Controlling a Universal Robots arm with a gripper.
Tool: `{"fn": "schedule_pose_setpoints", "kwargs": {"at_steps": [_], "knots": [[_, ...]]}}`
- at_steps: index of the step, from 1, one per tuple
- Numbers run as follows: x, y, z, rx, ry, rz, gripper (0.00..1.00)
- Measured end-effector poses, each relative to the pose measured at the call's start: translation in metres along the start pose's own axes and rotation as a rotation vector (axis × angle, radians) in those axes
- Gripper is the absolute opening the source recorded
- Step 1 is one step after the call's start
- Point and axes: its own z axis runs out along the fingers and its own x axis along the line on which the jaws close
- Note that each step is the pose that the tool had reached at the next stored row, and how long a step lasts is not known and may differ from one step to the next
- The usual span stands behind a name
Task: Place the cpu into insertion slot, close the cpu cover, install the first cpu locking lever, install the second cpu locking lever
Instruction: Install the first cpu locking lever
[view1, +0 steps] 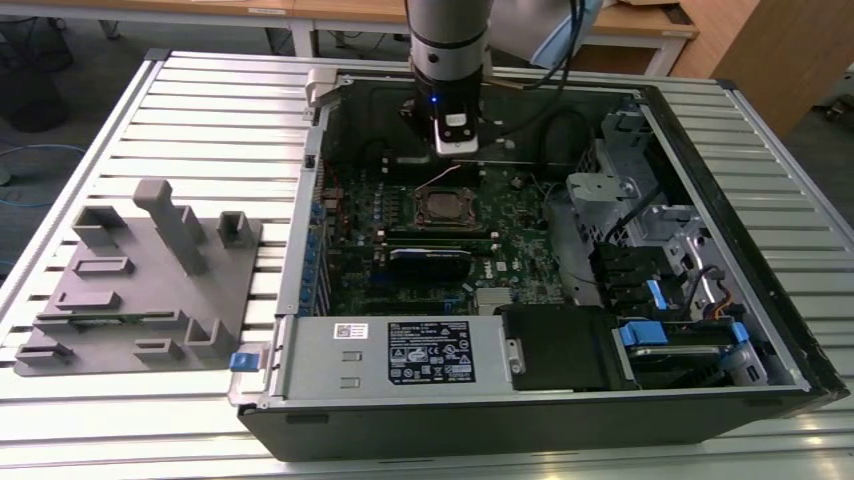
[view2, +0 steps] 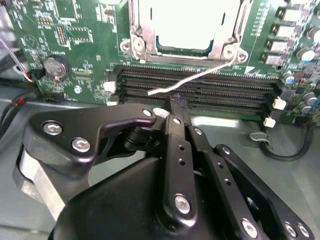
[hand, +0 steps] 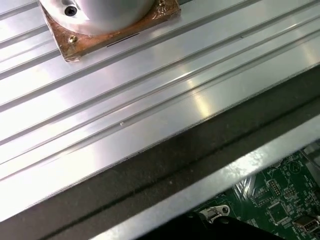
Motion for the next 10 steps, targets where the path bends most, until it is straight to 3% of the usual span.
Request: {"fn": "schedule_pose_setpoints", "kwargs": {"at_steps": [6,10], "knots": [[-0.0001,-0.0002,-0.0009,-0.0001,0.0001,0.0,0.11],[-0.0005,0.0007,-0.0063,-0.0002,-0.0001,0.0,0.11]]}}
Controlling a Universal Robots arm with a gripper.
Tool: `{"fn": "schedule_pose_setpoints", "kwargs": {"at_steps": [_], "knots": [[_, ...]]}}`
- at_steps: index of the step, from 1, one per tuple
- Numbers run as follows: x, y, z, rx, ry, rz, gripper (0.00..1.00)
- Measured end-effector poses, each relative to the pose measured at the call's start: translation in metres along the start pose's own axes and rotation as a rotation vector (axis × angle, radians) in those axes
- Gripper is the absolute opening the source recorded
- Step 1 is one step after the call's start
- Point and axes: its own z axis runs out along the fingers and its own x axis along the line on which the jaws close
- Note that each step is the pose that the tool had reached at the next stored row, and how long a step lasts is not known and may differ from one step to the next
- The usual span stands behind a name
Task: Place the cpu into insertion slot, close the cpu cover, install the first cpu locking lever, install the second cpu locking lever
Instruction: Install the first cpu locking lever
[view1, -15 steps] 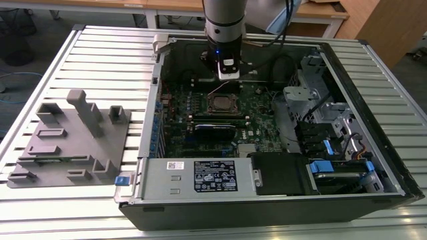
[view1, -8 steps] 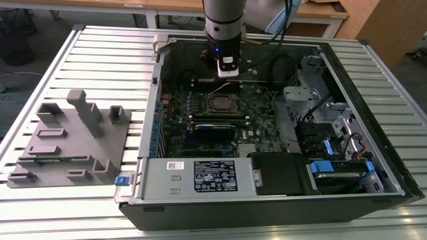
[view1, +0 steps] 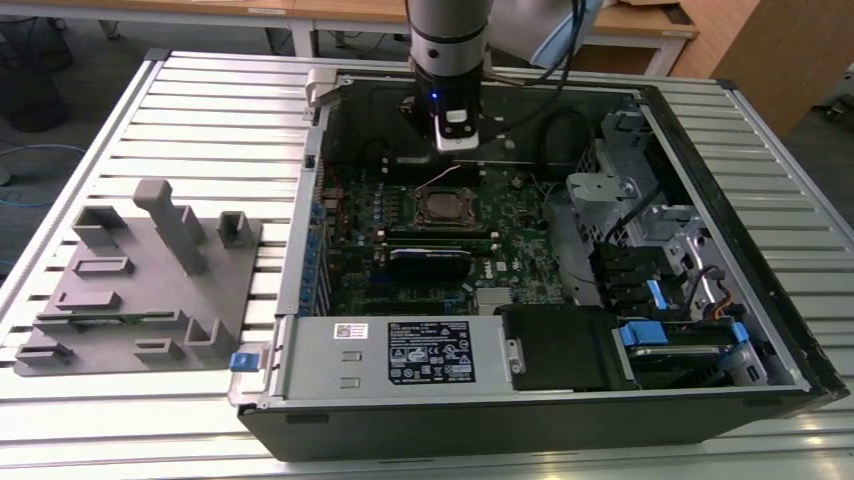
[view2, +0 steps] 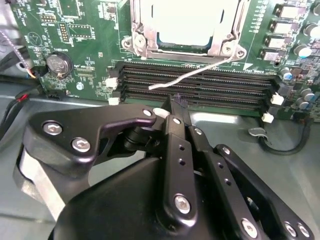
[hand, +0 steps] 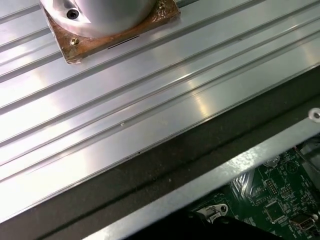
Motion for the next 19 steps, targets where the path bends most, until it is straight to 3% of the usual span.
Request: {"fn": "schedule_pose_setpoints", "kwargs": {"at_steps": [14,19], "knots": [[-0.0078,-0.0139,-0.0056,-0.0003,-0.0005,0.0,0.11],[-0.0078,-0.0153,-0.0028,-0.0033,-0.0061,-0.001,0.11]]}}
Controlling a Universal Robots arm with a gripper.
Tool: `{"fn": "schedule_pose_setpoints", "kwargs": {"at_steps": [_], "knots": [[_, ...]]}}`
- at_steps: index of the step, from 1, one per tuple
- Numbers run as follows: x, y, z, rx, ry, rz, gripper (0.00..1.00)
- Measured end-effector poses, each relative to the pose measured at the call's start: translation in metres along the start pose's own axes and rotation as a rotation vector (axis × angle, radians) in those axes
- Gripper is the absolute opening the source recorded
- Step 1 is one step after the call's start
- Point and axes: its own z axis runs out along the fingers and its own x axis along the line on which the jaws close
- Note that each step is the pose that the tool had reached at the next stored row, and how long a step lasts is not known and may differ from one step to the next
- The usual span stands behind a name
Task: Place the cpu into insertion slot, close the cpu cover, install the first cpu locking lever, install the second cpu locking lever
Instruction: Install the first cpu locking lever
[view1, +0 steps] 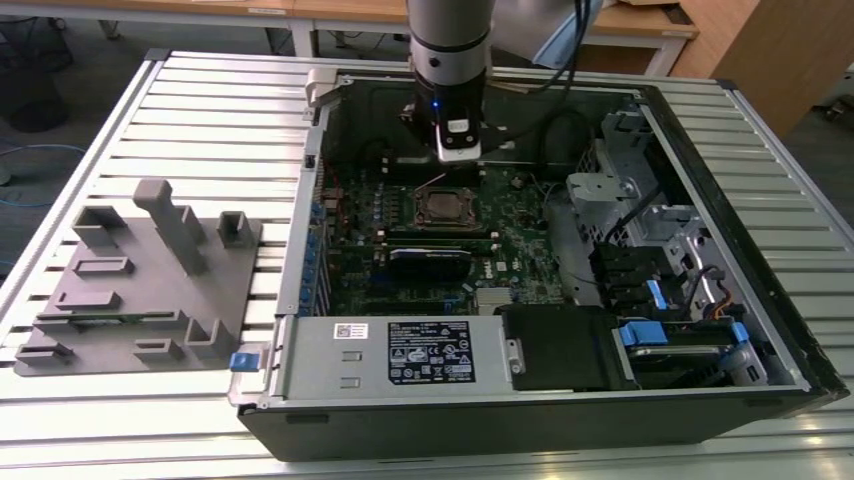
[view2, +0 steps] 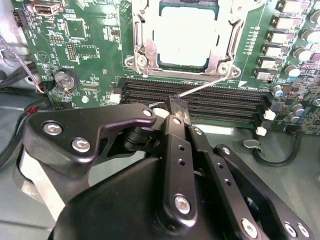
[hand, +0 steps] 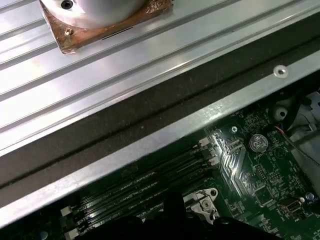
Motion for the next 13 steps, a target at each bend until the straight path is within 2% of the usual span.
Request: {"fn": "schedule_pose_setpoints", "kwargs": {"at_steps": [5,13], "knots": [[0.001,-0.002,0.0043,-0.0035,-0.0064,-0.001,0.11],[0.0049,-0.0058,0.0095,-0.0067,-0.0106,-0.003,0.11]]}}
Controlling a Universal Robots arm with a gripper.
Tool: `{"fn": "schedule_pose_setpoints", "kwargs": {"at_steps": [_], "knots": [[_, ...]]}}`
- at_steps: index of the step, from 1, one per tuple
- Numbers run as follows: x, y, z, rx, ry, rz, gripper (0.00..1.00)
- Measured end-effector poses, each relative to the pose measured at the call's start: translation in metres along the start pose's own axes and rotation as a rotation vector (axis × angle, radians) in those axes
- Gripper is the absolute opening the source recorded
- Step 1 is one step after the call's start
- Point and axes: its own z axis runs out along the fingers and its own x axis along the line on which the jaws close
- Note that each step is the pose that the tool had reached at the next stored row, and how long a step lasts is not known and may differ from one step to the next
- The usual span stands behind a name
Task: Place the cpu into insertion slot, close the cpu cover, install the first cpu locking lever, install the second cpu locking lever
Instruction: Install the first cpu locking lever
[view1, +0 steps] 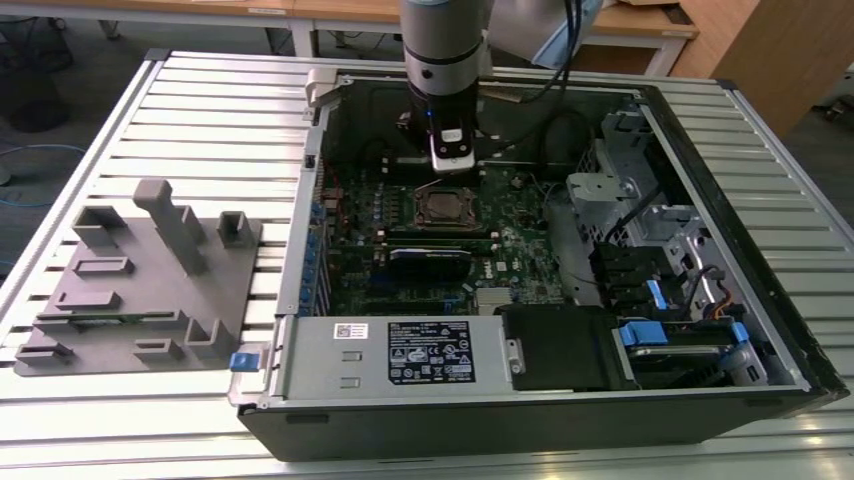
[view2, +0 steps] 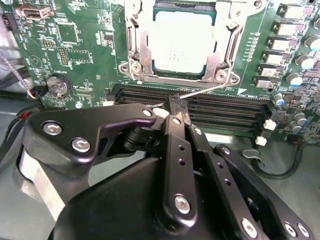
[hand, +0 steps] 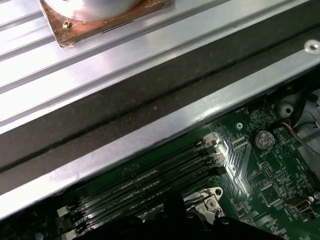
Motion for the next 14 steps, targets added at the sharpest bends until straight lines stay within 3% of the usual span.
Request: {"fn": "schedule_pose_setpoints", "kwargs": {"at_steps": [14], "knots": [[0.0005,0.0001,0.0051,-0.0045,0.0033,-0.013,0.11]]}}
